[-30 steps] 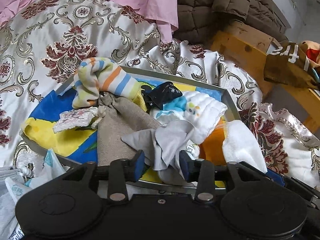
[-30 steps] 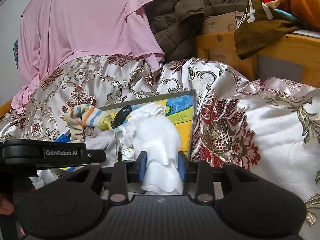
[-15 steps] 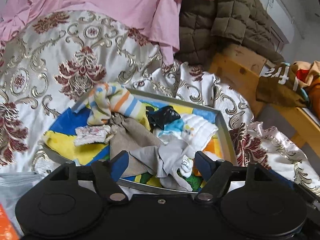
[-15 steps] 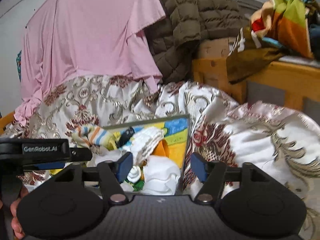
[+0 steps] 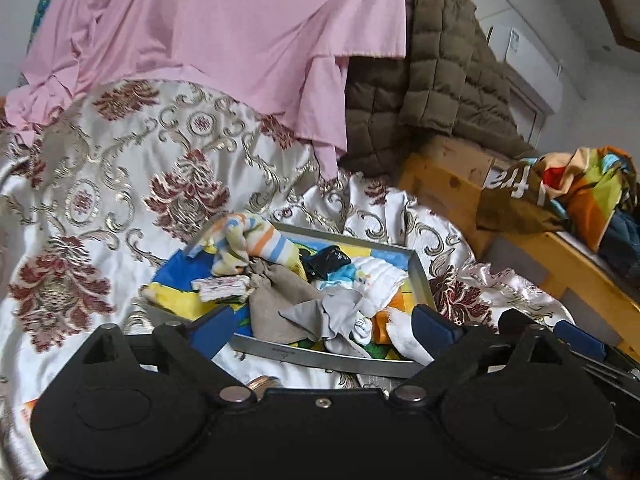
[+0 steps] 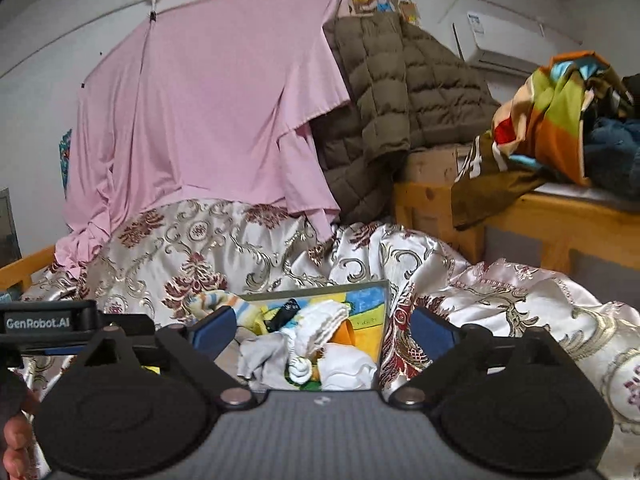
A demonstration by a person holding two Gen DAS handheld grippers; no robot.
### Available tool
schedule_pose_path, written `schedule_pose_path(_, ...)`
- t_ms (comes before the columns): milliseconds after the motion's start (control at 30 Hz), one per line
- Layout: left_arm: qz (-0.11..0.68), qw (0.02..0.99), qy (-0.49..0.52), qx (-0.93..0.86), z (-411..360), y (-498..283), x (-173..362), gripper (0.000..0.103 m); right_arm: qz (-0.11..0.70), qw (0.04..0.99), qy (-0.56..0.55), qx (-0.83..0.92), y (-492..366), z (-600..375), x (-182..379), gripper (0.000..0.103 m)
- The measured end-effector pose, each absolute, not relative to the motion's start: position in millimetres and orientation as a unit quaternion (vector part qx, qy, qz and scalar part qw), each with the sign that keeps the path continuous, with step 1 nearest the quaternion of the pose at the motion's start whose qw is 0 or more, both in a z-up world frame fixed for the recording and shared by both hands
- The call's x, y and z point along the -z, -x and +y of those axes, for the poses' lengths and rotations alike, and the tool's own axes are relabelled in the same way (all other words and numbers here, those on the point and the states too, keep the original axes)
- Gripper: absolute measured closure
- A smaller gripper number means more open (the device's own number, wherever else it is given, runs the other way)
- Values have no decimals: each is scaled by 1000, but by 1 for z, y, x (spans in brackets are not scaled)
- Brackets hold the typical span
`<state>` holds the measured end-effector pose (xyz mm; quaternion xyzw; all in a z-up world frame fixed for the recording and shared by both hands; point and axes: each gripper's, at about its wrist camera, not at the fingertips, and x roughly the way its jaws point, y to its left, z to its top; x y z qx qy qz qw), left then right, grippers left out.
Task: Organize soft objects
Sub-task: 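Withdraw both open tools back over the remaining pile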
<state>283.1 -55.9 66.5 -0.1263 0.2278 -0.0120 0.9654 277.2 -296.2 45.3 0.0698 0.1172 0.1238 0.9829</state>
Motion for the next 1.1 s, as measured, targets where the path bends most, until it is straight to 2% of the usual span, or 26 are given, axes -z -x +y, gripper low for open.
schedule_pose_path(367,187,974,128,-5,-26,-194,-70,2,111,983,-79,-122,-204,-289,-52,1)
schedule_pose_path(767,198,969,141,-35,3,-116,-49,1,140,981,-72,-118,-133,-275,-39,0)
schedule_pose_path(1100,224,959,153,-78,27,-67,-24,1,188,971,-71,-129,-109,-261,-22,0)
